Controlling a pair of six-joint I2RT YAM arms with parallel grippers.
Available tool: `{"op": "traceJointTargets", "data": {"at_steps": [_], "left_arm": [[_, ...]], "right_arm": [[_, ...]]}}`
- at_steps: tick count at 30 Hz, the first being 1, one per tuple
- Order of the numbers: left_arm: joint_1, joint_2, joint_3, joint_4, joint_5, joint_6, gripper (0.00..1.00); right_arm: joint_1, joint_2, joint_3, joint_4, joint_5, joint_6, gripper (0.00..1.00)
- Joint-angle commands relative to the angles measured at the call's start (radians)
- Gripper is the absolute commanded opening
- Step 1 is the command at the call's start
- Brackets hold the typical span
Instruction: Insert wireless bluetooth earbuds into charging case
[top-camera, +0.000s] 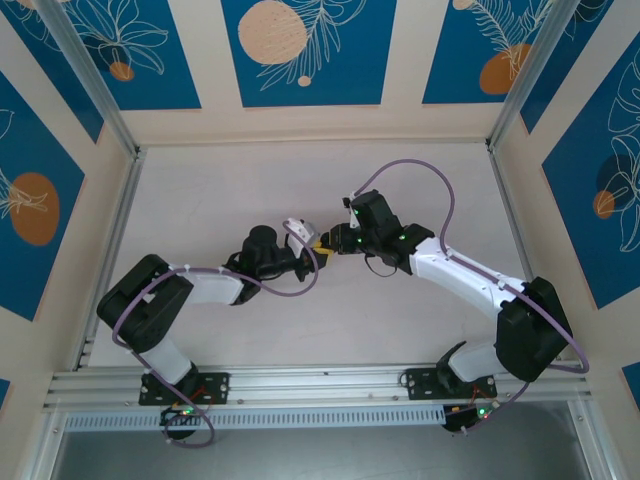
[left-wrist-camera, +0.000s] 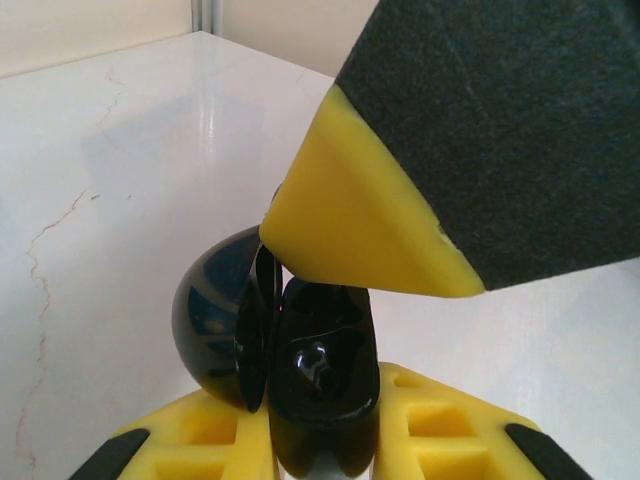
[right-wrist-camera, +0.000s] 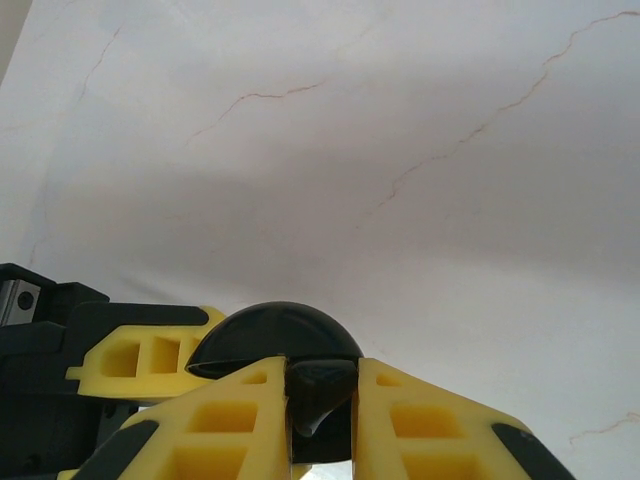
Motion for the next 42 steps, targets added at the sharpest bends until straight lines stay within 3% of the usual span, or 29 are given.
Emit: {"op": "traceJointTargets", "data": {"at_steps": [1,14,27,35,42], "left_arm": [[-0.011,-0.026,0.001,0.054,-0.017,-0.023,0.22],[-0.011,-0.032,0.007,0.054,-0.039,-0.025,0.22],[-0.010,-0.052,-0.002,0.015,-0.040,0.003,0.22],[0.042,-0.104,-0.045,-0.027,-0.067,-0.041,0.22],[0.127,-0.233,-0.062,-0.286,-0.158,-0.045,0.22]], "right_arm": [[0.019,0.006,0.012,0.004,0.018,0.011,0.19],[0.047,0.024,0.010,-0.046,0.038,0.037,0.20],[0.019,-0.043,0.030,-0.023,-0.006,0.077,0.49],[-0.054,-0.096,0.073,-0.100,-0.128,0.107,0.49],[-0.116,0.059,0.223,-0.345,-0.277,0.113,0.43]]}}
